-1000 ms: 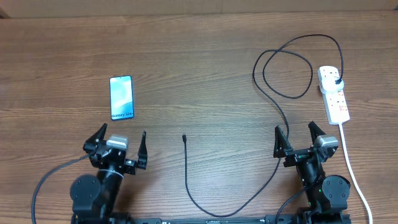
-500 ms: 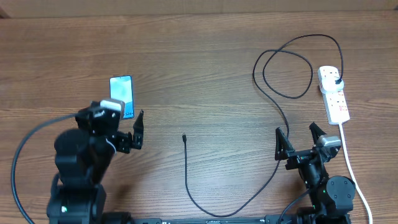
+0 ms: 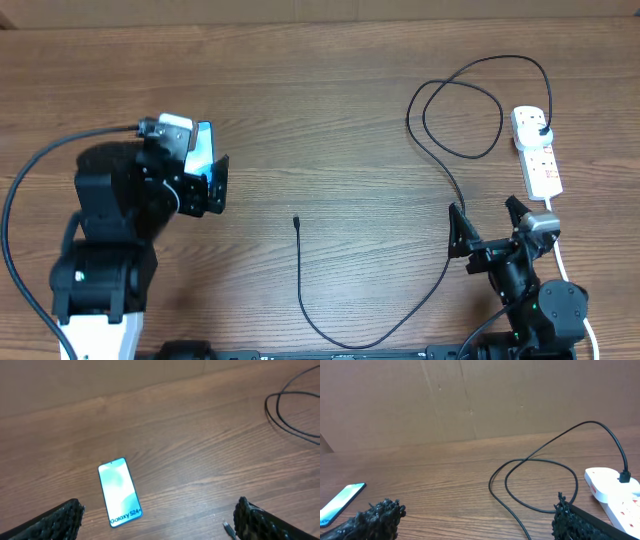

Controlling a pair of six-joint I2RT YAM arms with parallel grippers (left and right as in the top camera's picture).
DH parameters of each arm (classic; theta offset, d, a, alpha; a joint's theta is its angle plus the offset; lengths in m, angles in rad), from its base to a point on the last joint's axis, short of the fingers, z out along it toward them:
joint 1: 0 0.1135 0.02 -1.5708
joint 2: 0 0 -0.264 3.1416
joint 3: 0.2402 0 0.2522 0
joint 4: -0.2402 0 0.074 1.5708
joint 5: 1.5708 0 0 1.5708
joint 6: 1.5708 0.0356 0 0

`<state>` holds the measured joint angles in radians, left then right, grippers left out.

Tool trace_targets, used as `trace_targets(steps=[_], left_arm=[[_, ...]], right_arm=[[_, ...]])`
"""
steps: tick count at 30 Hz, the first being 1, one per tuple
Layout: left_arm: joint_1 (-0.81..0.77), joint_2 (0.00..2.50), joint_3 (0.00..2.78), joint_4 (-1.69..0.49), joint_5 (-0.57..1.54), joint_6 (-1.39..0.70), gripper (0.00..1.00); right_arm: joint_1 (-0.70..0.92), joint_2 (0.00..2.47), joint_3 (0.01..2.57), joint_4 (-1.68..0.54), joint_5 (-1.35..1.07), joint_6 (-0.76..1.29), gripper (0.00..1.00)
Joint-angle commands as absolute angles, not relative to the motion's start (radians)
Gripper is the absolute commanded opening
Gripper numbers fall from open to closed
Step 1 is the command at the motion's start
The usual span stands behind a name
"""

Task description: Plug charger to phone and switch on socket

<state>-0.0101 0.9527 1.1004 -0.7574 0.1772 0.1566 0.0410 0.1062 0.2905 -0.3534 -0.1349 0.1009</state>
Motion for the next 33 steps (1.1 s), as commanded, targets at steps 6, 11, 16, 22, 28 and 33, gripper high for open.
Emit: trace_targets(steps=[6,11,16,22,28,33], left_arm=[[0.000,1.036,1.256,-0.861,0.255,0.142,1.00],[0.000,1.038,1.256,-0.876,0.254,0.142,1.00],[0.000,1.040,1.256,-0.881,0.253,0.143,0.99],[0.000,1.044,1.256,-0.879,0.252,0.142,1.00],[0.000,1.095,1.257,-0.886,0.194,0.067,1.00],[0.000,1.177,1.295,-0.928,0.149,0.006,1.00]], right_arm=[[0.046,0.234,0.435,-0.356,-0.210,0.100,1.00],[0.046,0.306,0.496,-0.399,-0.226,0.100,1.00],[0.046,0.402,0.574,-0.462,-0.227,0.100,1.00],[0.046,0.574,0.728,-0.577,-0.242,0.100,1.00],[0.046,0.735,0.881,-0.714,-0.293,0.100,1.00],[0.046,0.853,1.002,-0.842,-0.294,0.100,1.00]])
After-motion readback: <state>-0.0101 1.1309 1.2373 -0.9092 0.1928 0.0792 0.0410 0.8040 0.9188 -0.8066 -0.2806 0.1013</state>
